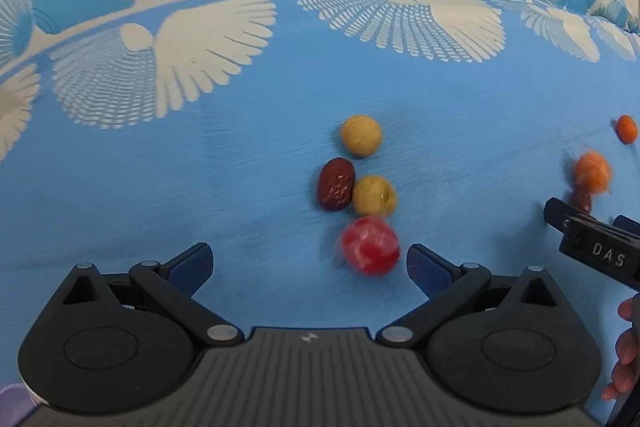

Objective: Organize fruits
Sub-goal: 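Grasp a wrapped red apple with the left tool while the right tool grasps a red date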

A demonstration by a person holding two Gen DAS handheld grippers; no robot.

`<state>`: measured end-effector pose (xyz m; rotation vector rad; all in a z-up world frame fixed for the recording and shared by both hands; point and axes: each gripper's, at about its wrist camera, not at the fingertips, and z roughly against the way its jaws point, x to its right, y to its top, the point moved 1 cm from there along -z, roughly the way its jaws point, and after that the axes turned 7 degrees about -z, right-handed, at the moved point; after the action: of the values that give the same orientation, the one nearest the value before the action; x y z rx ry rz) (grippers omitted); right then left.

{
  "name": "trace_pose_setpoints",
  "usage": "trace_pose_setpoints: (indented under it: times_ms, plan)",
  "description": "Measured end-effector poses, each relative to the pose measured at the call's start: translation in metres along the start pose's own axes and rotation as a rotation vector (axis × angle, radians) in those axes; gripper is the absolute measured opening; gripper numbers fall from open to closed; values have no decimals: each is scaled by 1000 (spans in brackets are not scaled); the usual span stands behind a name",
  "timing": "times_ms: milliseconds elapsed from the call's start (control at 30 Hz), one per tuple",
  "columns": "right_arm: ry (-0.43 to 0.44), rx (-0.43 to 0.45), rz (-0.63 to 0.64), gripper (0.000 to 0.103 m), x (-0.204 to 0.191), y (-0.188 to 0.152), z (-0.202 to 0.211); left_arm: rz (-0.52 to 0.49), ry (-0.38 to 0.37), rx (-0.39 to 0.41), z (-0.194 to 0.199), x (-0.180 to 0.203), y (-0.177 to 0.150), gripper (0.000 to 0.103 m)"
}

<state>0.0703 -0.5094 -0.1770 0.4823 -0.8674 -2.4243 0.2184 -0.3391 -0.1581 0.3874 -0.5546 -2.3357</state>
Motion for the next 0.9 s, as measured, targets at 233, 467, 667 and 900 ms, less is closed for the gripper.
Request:
trace_pose_setpoints:
  times_ms: [233, 467, 667, 900]
  plan:
    - [28, 80, 57, 38, -9, -5, 7, 22, -65, 5, 6, -3, 5, 52]
    - [38, 45, 51, 26, -3, 0, 26, -36, -69, 37, 39, -4, -4, 34]
    - [106, 13, 117, 26, -2, -18, 97, 8, -33, 56, 116, -22, -38, 34]
    - [258, -7, 191, 26, -20, -55, 200, 45, -24, 50, 211, -42, -109, 34]
